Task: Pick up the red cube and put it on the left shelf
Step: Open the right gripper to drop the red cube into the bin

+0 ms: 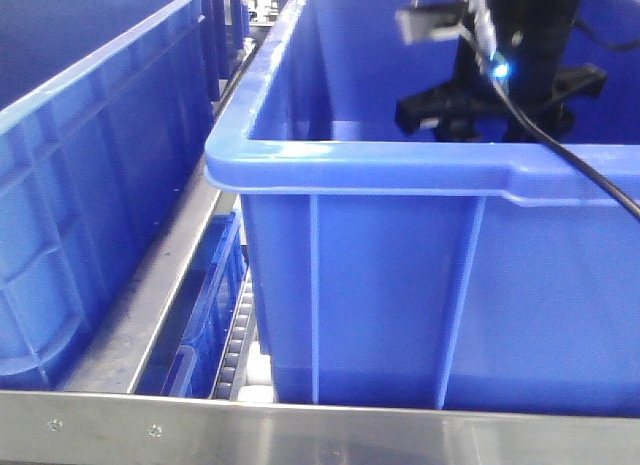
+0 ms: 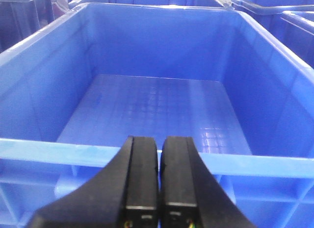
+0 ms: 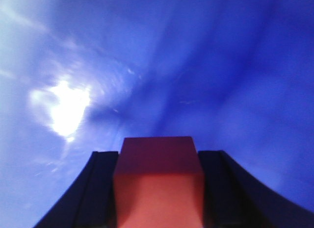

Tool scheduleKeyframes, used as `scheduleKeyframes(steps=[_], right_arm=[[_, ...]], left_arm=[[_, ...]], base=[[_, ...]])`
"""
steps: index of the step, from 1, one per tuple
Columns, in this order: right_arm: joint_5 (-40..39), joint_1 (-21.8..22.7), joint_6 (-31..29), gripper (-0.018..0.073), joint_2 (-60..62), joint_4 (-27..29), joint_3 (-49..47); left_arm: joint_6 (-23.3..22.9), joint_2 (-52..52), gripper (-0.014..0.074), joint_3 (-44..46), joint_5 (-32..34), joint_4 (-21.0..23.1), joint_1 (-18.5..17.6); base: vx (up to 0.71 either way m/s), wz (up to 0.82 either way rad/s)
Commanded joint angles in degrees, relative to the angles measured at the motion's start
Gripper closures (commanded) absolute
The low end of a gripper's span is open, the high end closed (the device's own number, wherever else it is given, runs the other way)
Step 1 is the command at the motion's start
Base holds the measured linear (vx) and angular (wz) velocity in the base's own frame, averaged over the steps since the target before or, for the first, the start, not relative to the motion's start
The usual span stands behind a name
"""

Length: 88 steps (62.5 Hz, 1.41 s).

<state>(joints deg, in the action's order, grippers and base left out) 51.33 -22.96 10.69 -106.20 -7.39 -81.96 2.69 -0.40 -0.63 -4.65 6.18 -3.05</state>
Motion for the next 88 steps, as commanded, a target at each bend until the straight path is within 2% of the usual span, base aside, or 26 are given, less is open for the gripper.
scheduleKeyframes(steps=[1,11,18,51,63,80,84,88], right_arm=[[-1.87,0.85,0.32,0.0407,1.34,-1.44,-2.01],[-1.49,1.65,0.32,0.0392,0.5,-1.49,-2.01],[-1.36,1.78,0.32,0.0341,0.5,-1.78,-2.01],[-0.08,1.78,0.32,-0.0069,0.61,-2.32,-2.2],[0.6,1.78,0.26,-0.0065,1.99,-2.84,-2.2],[-0.89,1.78,0.26,-0.0062,10.44,-2.84,-2.2],[-0.89,1.78,0.26,-0.0025,12.96,-2.84,-1.88],[-1.08,1.78,0.2,0.0052,15.43,-2.84,-1.03]], left_arm=[[-0.42,-0.78,0.0495,-1.36,5.11,0.27,-0.28],[-0.42,-0.78,0.0495,-1.36,5.11,0.27,-0.28],[-0.42,-0.78,0.0495,-1.36,5.11,0.27,-0.28],[-0.42,-0.78,0.0495,-1.36,5.11,0.27,-0.28],[-0.42,-0.78,0.0495,-1.36,5.11,0.27,-0.28],[-0.42,-0.78,0.0495,-1.36,5.11,0.27,-0.28],[-0.42,-0.78,0.0495,-1.36,5.11,0.27,-0.28],[-0.42,-0.78,0.0495,-1.36,5.11,0.27,-0.28]], base=[[0.0,0.0],[0.0,0.0],[0.0,0.0],[0.0,0.0],[0.0,0.0],[0.0,0.0],[0.0,0.0],[0.0,0.0]])
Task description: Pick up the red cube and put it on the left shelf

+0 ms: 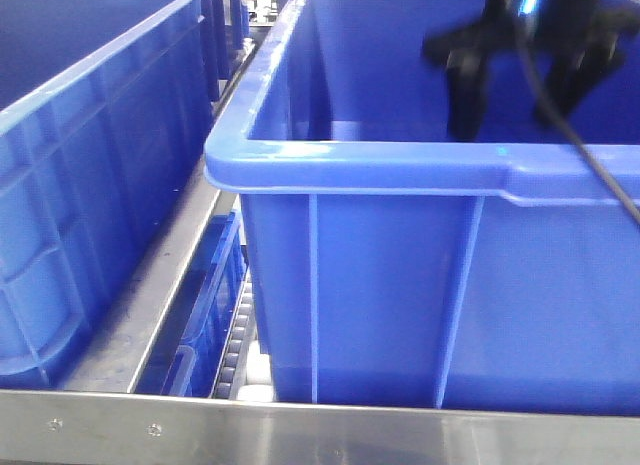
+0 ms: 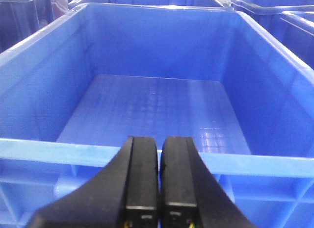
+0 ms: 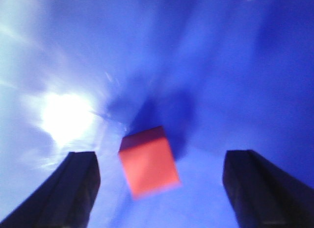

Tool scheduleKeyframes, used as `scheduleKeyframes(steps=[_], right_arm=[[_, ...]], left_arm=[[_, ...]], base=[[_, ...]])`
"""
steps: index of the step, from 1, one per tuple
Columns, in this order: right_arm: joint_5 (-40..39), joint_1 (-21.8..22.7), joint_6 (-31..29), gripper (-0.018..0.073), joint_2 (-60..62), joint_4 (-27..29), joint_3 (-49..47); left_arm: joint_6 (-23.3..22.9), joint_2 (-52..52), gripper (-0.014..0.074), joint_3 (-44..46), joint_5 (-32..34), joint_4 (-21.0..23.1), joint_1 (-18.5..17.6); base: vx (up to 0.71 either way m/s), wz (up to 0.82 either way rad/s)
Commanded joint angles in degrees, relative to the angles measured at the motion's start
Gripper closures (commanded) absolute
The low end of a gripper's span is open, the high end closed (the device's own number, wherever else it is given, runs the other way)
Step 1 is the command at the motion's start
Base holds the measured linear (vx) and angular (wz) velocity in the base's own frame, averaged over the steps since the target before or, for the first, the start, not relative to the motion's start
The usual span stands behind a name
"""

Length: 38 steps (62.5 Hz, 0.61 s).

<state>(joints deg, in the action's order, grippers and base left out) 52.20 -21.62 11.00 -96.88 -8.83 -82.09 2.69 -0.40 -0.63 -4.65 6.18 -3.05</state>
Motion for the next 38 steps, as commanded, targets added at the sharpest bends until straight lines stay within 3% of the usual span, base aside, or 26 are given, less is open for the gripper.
scheduleKeyframes(steps=[1,17,38], right_arm=[[-2.06,0.44,-0.1,0.0074,6.69,-1.4,-0.42],[-8.07,0.31,-0.1,0.0519,19.96,-1.4,10.04],[-23.84,0.31,-0.1,0.0503,47.64,-1.68,33.15]], left_arm=[[-0.42,-0.78,0.0495,-1.36,5.11,0.27,-0.28],[-0.42,-0.78,0.0495,-1.36,5.11,0.27,-0.28],[-0.42,-0.78,0.0495,-1.36,5.11,0.27,-0.28]], base=[[0.0,0.0],[0.0,0.0],[0.0,0.0]])
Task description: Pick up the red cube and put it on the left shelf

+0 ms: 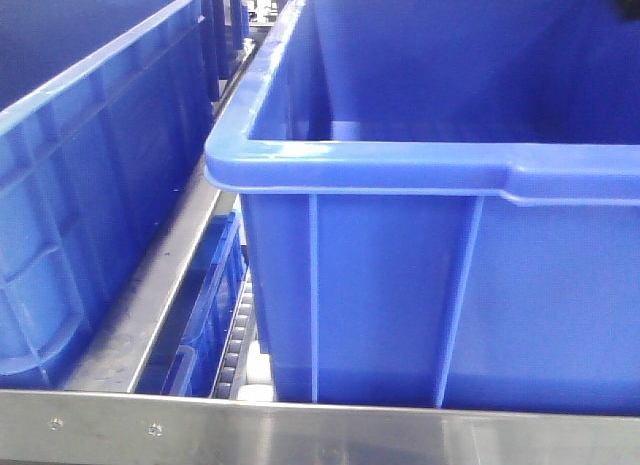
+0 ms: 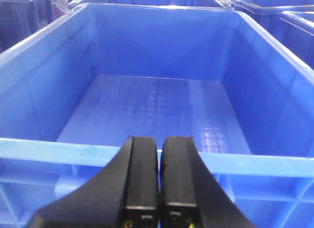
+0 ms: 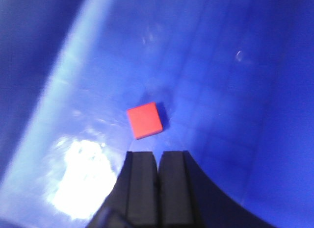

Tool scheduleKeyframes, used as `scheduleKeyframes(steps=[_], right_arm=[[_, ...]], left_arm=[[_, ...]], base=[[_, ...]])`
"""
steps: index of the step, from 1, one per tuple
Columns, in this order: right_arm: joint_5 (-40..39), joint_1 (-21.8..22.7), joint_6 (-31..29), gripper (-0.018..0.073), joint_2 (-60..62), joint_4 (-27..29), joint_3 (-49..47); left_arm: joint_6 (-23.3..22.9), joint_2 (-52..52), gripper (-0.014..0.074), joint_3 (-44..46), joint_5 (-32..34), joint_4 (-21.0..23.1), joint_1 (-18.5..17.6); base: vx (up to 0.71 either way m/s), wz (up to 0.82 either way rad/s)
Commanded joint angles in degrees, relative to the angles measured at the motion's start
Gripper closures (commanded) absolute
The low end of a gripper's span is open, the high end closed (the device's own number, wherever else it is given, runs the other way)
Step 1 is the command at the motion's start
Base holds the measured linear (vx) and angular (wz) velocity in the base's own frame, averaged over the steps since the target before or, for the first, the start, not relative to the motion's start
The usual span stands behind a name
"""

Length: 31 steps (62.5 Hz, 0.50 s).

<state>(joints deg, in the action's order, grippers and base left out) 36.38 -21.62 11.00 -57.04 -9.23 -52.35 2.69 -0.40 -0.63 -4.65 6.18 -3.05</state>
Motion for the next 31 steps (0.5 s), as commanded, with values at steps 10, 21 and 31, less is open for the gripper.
scheduleKeyframes(steps=[10,21,31], right_arm=[[-13.25,0.31,-0.1,0.0503,23.53,-3.42,12.43],[-14.67,0.31,-0.1,0.0503,40.45,-5.13,21.41],[-14.67,0.31,-0.1,0.0503,51.29,-5.13,27.81]], left_arm=[[-0.42,-0.78,0.0495,-1.36,5.11,0.27,-0.28],[-0.42,-0.78,0.0495,-1.36,5.11,0.27,-0.28],[-0.42,-0.78,0.0495,-1.36,5.11,0.27,-0.28]], base=[[0.0,0.0],[0.0,0.0],[0.0,0.0]])
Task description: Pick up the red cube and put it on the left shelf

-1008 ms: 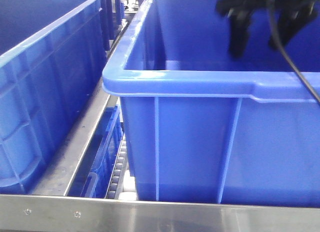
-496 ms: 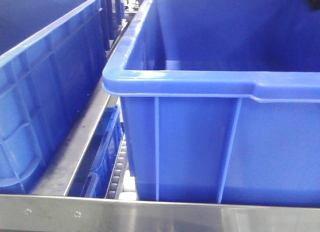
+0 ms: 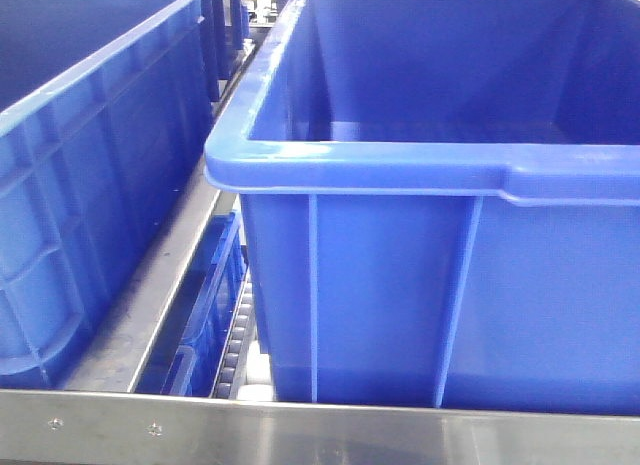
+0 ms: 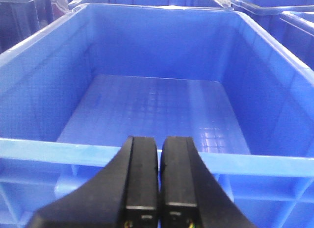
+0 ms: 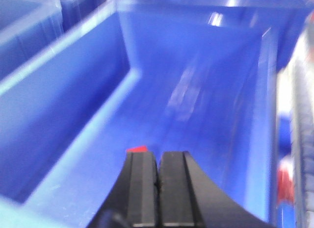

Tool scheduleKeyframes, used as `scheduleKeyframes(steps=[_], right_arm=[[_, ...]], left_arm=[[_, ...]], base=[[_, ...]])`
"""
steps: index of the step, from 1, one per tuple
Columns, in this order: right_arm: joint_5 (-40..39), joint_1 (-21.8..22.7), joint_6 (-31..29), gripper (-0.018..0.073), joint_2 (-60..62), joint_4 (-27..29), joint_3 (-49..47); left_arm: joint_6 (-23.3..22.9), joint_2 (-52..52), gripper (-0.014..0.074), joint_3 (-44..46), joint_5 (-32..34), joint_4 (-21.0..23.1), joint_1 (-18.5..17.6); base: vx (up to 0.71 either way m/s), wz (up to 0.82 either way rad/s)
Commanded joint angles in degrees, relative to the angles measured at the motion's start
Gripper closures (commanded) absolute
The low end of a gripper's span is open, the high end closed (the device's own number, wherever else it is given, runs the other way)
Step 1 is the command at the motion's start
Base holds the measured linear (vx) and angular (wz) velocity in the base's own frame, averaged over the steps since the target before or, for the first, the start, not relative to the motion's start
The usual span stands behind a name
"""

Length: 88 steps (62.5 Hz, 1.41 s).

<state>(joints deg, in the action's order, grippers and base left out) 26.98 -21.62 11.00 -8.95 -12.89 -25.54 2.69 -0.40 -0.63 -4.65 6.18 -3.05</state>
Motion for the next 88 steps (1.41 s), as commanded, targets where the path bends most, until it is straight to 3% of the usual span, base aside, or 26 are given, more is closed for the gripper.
scheduleKeyframes(steps=[1,43,51,67,75,88], right_arm=[[-5.28,0.31,-0.1,0.0503,3.79,-1.48,1.35],[-4.51,0.97,-0.1,0.0503,6.76,-2.45,2.71],[-6.98,6.34,-0.1,0.0503,6.82,-2.45,3.99],[-21.98,21.88,-0.05,0.0503,6.82,2.97,12.08],[-26.17,24.77,-0.05,0.0503,6.82,7.12,16.44],[-33.81,25.03,-0.05,0.0503,7.14,12.3,24.39]], left_arm=[[-0.42,-0.78,0.0495,-1.36,5.11,0.27,-0.28],[-0.42,-0.78,0.0495,-1.36,5.11,0.27,-0.28],[-0.42,-0.78,0.0495,-1.36,5.11,0.27,-0.28],[-0.42,-0.78,0.0495,-1.36,5.11,0.27,-0.28],[-0.42,-0.78,0.0495,-1.36,5.11,0.27,-0.28],[-0.42,-0.78,0.0495,-1.36,5.11,0.27,-0.28]], base=[[0.0,0.0],[0.0,0.0],[0.0,0.0],[0.0,0.0],[0.0,0.0],[0.0,0.0]])
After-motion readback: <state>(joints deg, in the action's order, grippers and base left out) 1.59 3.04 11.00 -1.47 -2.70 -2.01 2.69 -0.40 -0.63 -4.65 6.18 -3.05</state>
